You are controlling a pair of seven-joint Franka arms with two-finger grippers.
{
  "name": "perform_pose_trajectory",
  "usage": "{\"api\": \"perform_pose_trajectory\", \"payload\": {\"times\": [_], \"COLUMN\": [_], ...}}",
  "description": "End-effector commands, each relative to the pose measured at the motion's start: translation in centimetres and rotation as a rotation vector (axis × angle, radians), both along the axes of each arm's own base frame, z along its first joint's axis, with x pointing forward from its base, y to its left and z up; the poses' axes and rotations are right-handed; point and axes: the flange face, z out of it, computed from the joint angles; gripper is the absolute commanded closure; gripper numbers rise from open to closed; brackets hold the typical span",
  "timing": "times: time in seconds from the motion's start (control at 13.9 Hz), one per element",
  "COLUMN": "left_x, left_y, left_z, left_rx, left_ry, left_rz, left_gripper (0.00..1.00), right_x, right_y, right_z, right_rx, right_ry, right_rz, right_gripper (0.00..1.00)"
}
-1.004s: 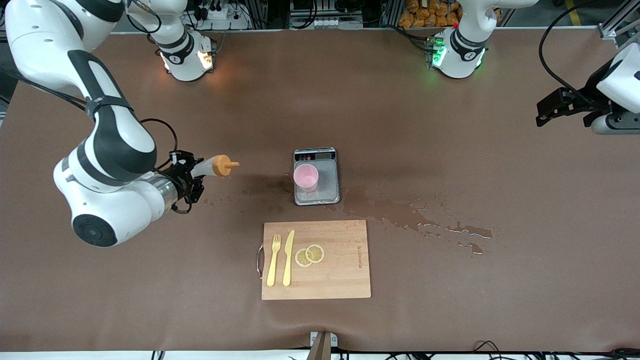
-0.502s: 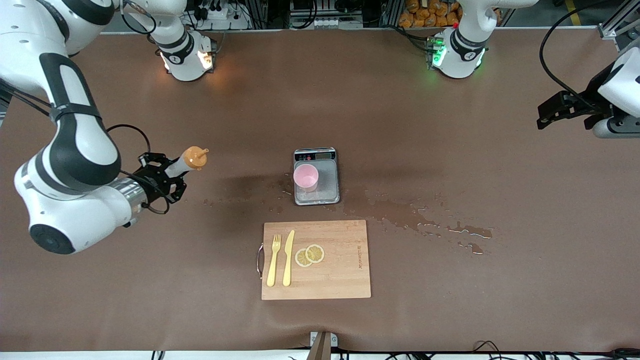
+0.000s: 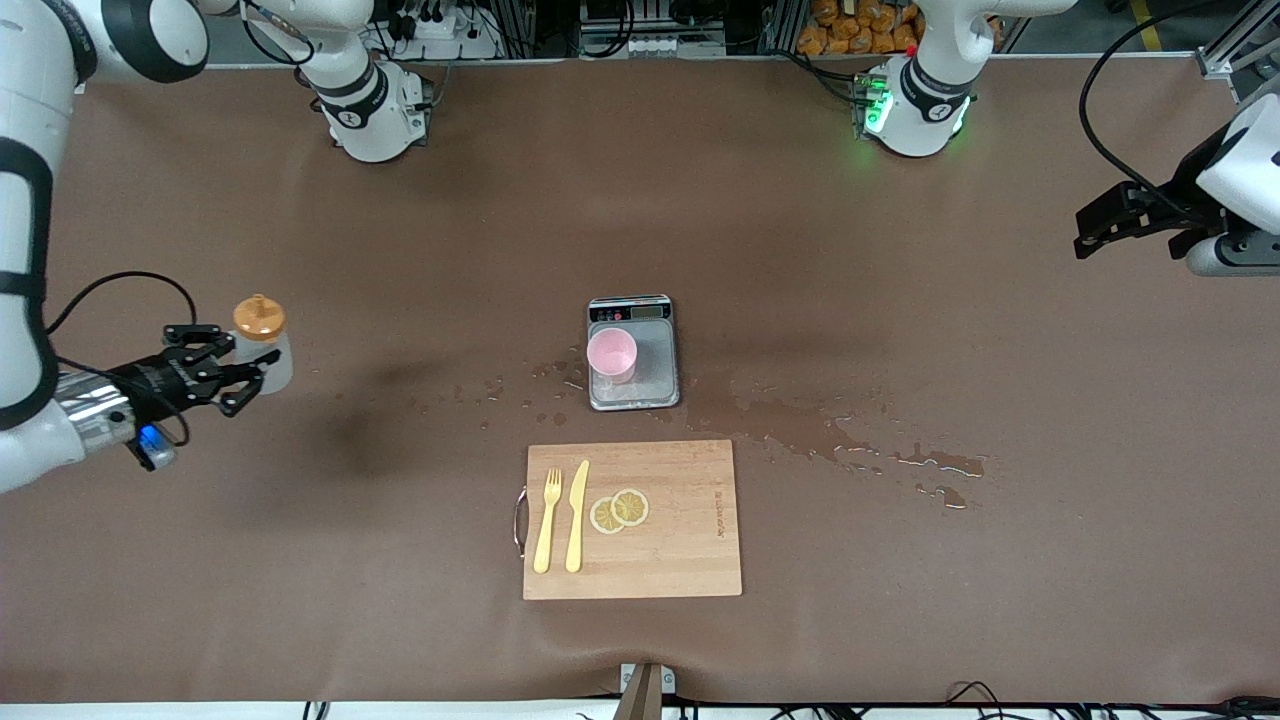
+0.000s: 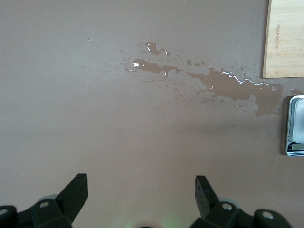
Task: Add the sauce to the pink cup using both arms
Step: 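Carry the bottle back toward its spot with the right gripper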
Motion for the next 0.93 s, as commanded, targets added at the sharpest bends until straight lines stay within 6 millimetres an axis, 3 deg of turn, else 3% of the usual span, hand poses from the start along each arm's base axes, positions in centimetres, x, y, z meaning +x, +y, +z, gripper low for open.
{"api": "perform_pose_trajectory", "payload": {"times": [0.0,0.22,0.43,0.86], "left_x": [0.3,0.3,0.3,0.3], "left_y": [0.1,0.1,0.0,0.1], "left_z": [0.5,0.5,0.4,0.3], "left_rx": [-0.011,-0.011,-0.011,-0.011], "left_ry": [-0.008,-0.008,-0.006,-0.005], "left_rz": [-0.011,-0.011,-0.015,-0.013], "left_gripper": [0.00,0.00,0.00,0.00], "right_x": [-2.0,-3.7,-4.7,-6.5], "right_y": [-2.2,-5.7,-7.3,-10.2], "right_z": [-4.5,-11.1,-15.4,-19.6], "right_rx": [0.173,0.306,0.368,0.391], "right_ry": [-0.006,-0.041,-0.054,-0.028], "right_rz": [-0.022,-0.033,-0.066,-0.167], "right_gripper": [0.85,0.84,0.83,0.82]}}
